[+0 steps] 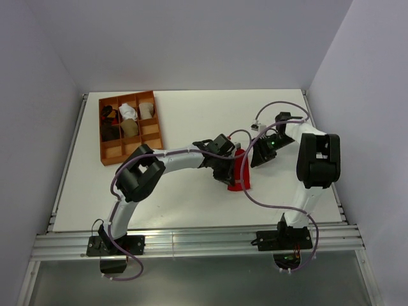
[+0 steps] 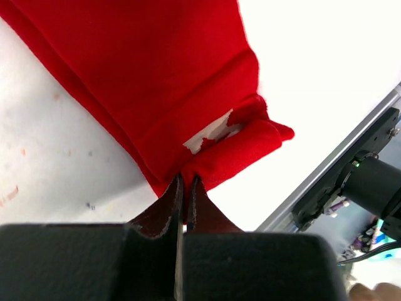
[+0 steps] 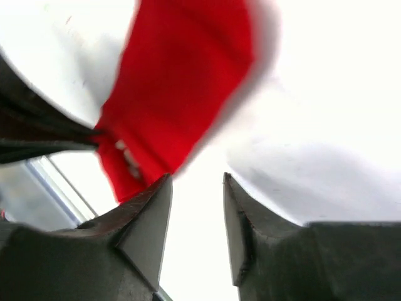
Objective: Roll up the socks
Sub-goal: Roll the sock at the center of the board.
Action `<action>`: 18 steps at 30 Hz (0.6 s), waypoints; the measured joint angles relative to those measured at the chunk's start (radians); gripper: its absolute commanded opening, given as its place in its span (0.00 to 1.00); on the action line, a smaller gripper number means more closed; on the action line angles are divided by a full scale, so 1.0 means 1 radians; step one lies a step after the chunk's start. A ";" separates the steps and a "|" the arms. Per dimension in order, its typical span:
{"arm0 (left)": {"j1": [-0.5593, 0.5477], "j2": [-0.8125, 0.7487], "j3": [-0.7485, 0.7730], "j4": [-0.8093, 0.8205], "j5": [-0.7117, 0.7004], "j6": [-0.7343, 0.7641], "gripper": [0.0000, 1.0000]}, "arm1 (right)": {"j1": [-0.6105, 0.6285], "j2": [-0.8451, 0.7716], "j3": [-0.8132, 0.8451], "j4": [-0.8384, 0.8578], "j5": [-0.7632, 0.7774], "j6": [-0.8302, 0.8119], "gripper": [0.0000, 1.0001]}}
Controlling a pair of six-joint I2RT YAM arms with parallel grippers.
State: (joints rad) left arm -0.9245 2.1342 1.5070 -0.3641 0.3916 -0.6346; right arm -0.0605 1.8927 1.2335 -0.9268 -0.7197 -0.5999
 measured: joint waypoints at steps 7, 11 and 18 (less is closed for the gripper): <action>-0.006 -0.019 0.011 -0.124 -0.026 -0.095 0.00 | 0.030 -0.010 0.000 0.091 0.054 0.082 0.37; -0.006 -0.028 0.015 -0.206 -0.017 -0.150 0.00 | 0.041 -0.030 -0.013 0.124 0.046 0.071 0.36; 0.000 0.052 0.189 -0.421 0.084 -0.189 0.00 | 0.042 -0.264 -0.160 0.204 0.021 0.008 0.39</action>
State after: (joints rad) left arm -0.9245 2.1864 1.6958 -0.7853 0.4755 -0.8234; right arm -0.0185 1.6291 1.0733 -0.7227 -0.6991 -0.5915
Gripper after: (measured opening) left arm 0.033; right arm 0.377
